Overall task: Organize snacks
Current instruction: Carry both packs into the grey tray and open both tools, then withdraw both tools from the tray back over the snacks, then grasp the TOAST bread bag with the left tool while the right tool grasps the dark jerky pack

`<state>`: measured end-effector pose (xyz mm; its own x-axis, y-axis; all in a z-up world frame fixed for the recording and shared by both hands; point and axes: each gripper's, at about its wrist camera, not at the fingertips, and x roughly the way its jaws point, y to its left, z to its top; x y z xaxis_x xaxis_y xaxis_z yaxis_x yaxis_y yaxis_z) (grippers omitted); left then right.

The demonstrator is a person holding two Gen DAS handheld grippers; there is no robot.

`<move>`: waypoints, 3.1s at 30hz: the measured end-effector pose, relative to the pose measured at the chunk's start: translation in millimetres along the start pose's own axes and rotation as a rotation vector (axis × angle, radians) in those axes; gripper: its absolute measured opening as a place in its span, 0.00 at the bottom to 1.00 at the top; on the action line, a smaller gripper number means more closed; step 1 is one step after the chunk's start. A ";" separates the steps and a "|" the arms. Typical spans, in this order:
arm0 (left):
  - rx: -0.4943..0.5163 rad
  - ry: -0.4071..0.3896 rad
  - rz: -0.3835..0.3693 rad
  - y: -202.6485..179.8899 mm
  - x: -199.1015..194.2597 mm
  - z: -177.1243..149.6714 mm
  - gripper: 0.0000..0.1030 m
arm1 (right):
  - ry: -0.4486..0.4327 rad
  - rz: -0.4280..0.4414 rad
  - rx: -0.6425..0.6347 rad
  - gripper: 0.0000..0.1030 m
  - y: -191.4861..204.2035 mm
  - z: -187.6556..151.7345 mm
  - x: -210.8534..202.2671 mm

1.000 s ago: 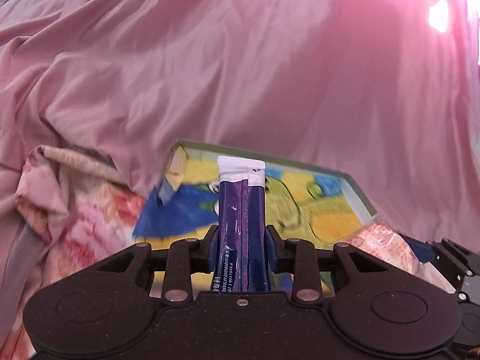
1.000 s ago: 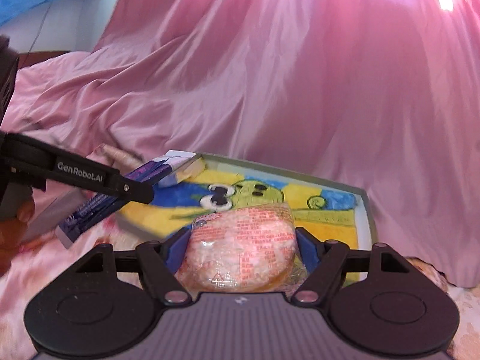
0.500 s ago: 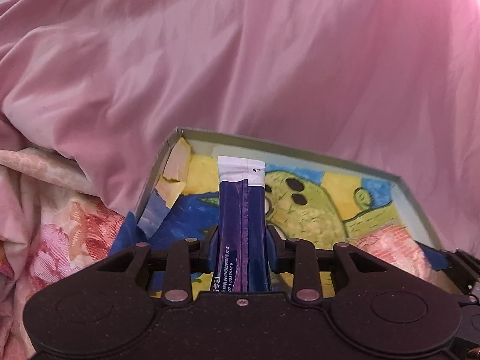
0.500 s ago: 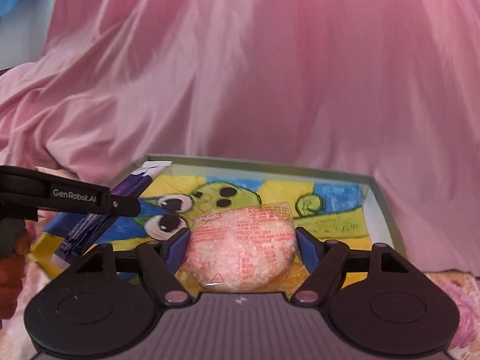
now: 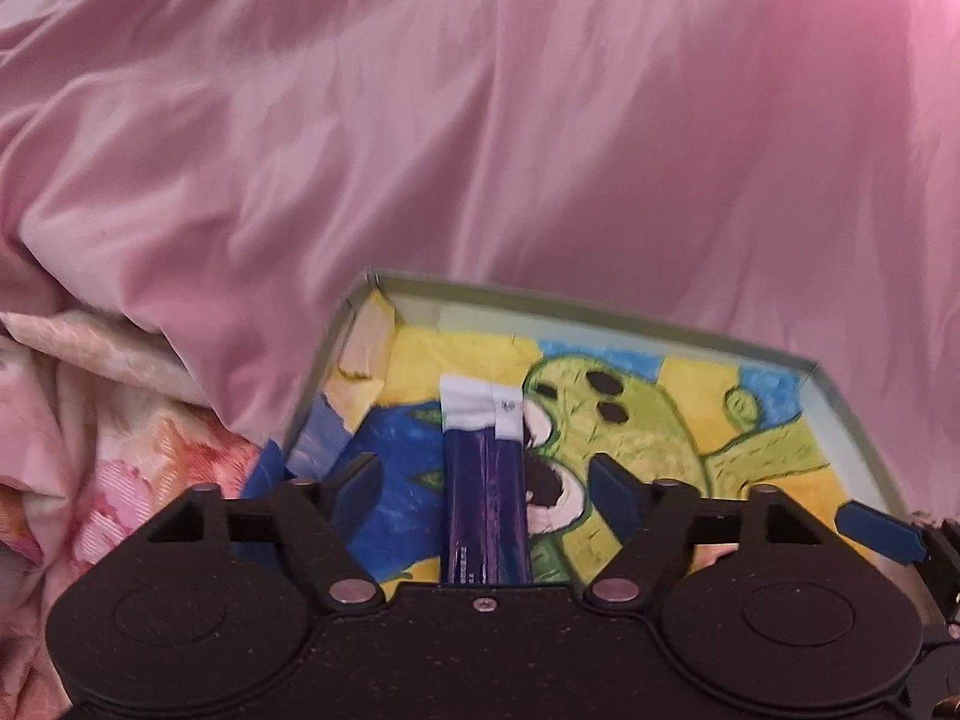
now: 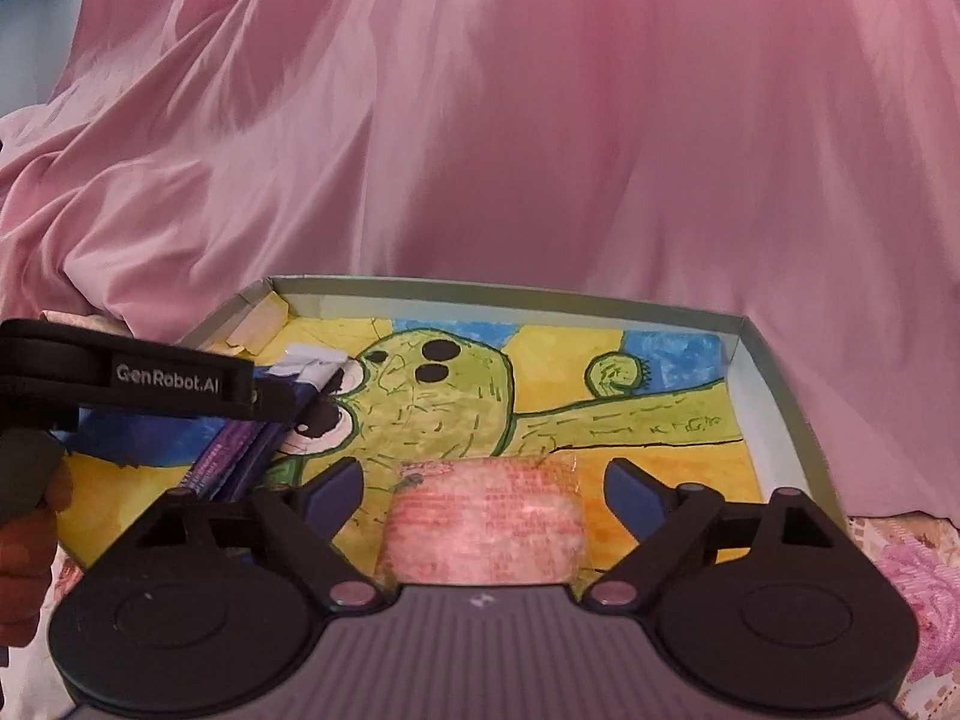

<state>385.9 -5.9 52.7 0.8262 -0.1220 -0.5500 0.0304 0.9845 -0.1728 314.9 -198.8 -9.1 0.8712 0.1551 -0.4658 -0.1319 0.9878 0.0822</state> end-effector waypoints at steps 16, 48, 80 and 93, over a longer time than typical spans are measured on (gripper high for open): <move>-0.040 -0.245 -0.060 16.1 -143.0 -16.7 0.99 | -0.289 -0.003 -0.012 1.00 16.5 -5.2 -140.3; 0.223 -0.088 0.000 37.0 -249.3 -198.5 0.99 | -0.138 0.035 -0.076 1.00 81.2 -173.2 -269.3; 0.363 0.104 -0.142 58.9 -173.0 -213.6 0.99 | 0.218 0.184 -0.094 1.00 101.6 -191.2 -176.3; 0.530 0.008 -0.295 57.2 -126.3 -196.1 0.99 | 0.218 0.217 -0.075 0.88 100.8 -191.5 -174.2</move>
<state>172.9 41.1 -48.0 0.7360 -0.3987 -0.5471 0.5357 0.8371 0.1106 59.2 -124.3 -88.4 0.6981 0.3528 -0.6230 -0.3455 0.9281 0.1385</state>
